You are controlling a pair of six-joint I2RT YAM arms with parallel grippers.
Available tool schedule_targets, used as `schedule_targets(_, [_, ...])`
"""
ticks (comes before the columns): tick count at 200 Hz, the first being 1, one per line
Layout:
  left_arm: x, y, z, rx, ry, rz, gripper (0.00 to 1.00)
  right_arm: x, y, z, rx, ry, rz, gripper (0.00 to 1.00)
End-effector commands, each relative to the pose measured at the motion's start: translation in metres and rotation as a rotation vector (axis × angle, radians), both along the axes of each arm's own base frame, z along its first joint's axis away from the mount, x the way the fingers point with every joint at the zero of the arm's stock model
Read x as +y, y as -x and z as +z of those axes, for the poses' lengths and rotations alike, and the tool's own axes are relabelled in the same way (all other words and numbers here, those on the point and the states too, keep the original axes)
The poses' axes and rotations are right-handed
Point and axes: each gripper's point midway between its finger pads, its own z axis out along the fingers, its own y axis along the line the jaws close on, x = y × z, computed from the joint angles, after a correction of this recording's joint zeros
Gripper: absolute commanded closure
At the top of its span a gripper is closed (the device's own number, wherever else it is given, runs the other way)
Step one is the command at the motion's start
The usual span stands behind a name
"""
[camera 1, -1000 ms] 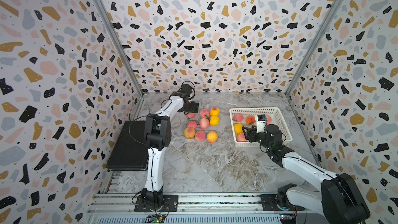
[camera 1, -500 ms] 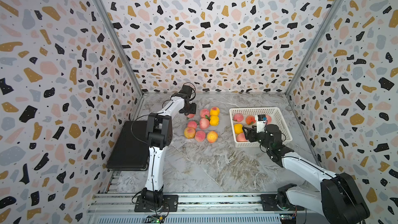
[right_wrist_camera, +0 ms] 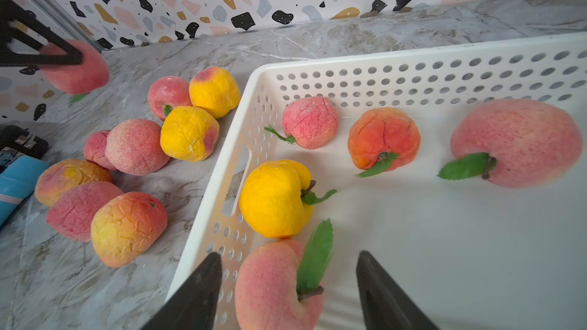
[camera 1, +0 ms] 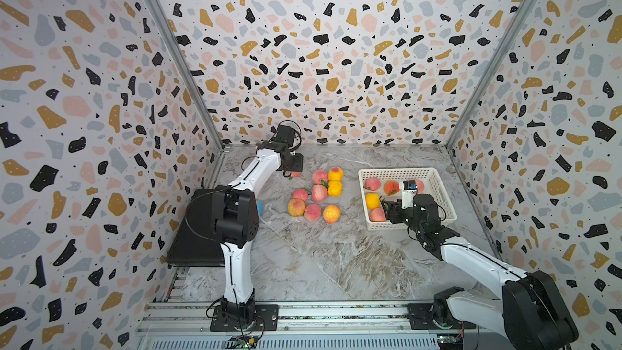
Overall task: Put the peaches into the basket
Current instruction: Pick up the peach from the center of the board, then place the peach in the basket.
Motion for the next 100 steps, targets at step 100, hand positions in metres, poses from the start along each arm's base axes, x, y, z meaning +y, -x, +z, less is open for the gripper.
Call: schedule_targets(100, [-0.274,0.1,0.075,-0.326,0.122,-0.589,0.45,-0.157,-0.042,0.064,0.167,-0.288,-0.454,0.08])
